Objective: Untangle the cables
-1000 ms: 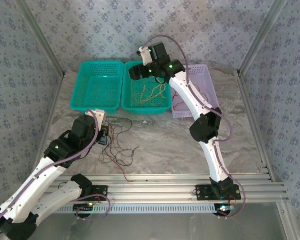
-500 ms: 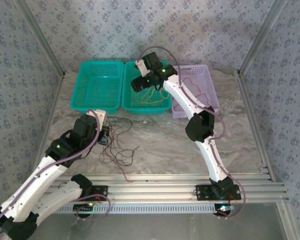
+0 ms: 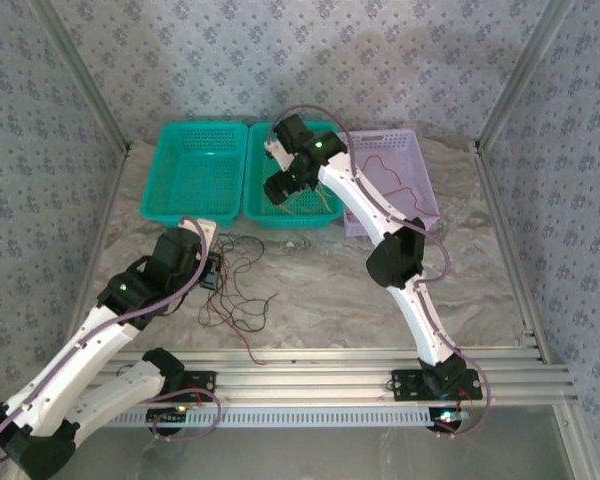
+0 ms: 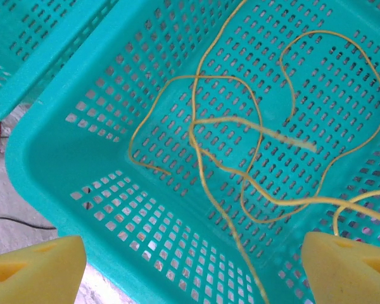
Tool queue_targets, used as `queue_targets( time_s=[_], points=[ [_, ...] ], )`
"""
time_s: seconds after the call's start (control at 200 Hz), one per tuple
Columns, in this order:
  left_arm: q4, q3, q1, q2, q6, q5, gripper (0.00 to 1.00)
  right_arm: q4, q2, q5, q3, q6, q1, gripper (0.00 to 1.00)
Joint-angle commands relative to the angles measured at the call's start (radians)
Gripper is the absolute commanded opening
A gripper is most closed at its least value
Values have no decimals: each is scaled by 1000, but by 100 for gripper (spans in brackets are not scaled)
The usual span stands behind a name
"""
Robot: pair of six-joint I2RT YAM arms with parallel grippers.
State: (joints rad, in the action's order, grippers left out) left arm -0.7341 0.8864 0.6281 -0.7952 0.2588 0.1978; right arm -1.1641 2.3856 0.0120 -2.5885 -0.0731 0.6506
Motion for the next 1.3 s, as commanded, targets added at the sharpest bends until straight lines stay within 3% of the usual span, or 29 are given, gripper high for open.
queue_targets(
  time_s=[0.0, 0.225, 0.45, 0.47, 0.515, 0.545, 0.665, 0.789, 1.294],
  points=[
    [-9, 10, -6, 5, -15, 6, 0, -23, -75, 60, 15, -32, 16, 90],
    [-12, 9, -5, 8, -14, 7, 0, 13, -142, 125, 27, -50, 49, 91],
    [-12, 9, -6, 7, -16, 6, 0, 104, -115, 3, 14, -34, 10, 86],
    [-12, 9, -6, 7, -16, 6, 0, 106, -101, -17, 3, -25, 3, 79],
    [-14, 9, -7, 8, -16, 6, 0, 104, -68, -80, -36, 15, -20, 51],
    [-13, 9, -5, 8, -16, 6, 0, 100, -37, -125, -62, 43, -37, 41],
    [-13, 9, -5, 8, -16, 8, 0, 116, 38, -289, -99, 157, -109, 25],
    [-12, 8, -5, 5, -16, 6, 0, 147, 95, -395, -99, 233, -151, 0],
    [-11, 13, -6, -17, -24, 3, 0, 114, 331, -335, -119, 243, -166, 0]
  ],
)
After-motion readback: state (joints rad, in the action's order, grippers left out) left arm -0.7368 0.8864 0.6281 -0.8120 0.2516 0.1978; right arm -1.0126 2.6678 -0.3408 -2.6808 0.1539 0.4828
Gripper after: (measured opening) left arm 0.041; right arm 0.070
